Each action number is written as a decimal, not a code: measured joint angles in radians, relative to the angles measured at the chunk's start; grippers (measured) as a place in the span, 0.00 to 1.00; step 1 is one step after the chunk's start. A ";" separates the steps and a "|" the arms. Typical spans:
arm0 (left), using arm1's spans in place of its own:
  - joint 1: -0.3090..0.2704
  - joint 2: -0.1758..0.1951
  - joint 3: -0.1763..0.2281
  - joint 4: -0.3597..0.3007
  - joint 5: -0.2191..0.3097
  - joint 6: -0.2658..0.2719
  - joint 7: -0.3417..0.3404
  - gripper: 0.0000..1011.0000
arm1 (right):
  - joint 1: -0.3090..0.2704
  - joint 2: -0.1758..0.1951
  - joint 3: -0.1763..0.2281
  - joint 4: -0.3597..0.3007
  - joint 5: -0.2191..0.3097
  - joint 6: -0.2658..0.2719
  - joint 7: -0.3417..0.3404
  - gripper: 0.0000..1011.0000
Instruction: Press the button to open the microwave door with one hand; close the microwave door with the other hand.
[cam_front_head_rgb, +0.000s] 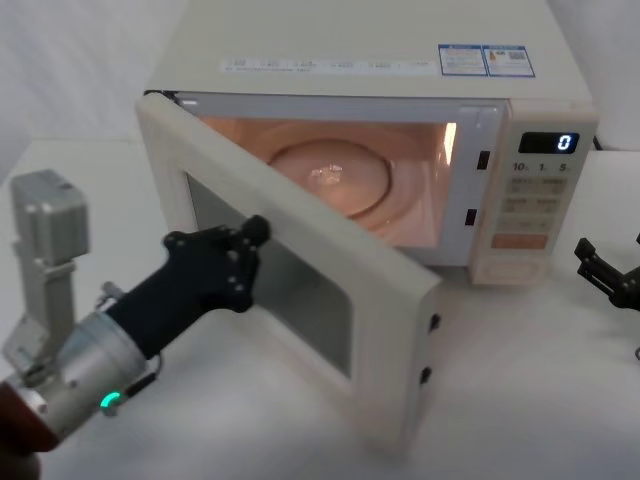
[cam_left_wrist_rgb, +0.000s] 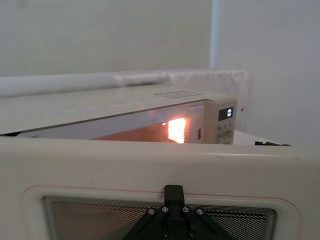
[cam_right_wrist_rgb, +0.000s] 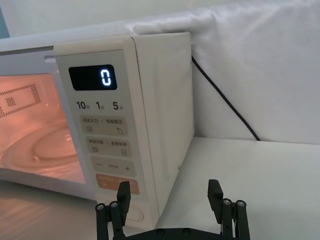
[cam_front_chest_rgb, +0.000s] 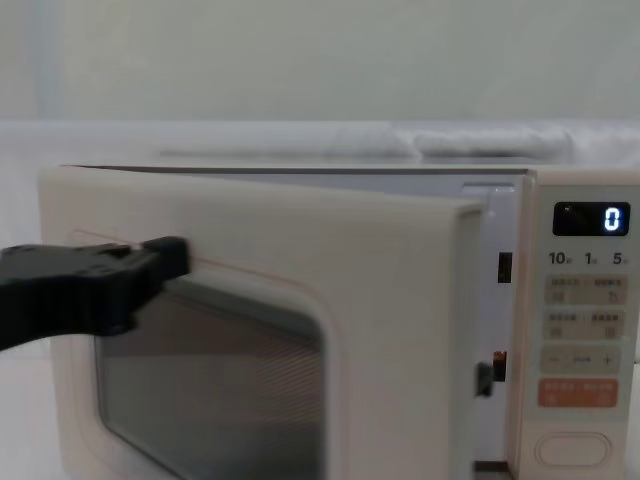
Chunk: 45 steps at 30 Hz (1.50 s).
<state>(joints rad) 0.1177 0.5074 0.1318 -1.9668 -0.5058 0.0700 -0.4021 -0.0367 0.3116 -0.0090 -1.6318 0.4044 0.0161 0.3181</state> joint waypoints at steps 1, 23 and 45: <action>-0.018 -0.003 0.019 0.011 0.001 0.000 -0.001 0.00 | 0.000 0.000 0.000 0.000 0.000 0.000 0.000 0.99; -0.356 -0.073 0.250 0.201 -0.001 0.053 -0.058 0.00 | 0.000 0.000 0.000 0.000 0.000 0.000 0.000 0.99; -0.548 -0.195 0.404 0.394 0.054 0.049 -0.023 0.00 | 0.000 0.000 0.000 0.000 0.000 0.000 0.000 0.99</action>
<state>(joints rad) -0.4302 0.3119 0.5358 -1.5724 -0.4515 0.1191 -0.4255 -0.0367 0.3116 -0.0090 -1.6317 0.4044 0.0161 0.3181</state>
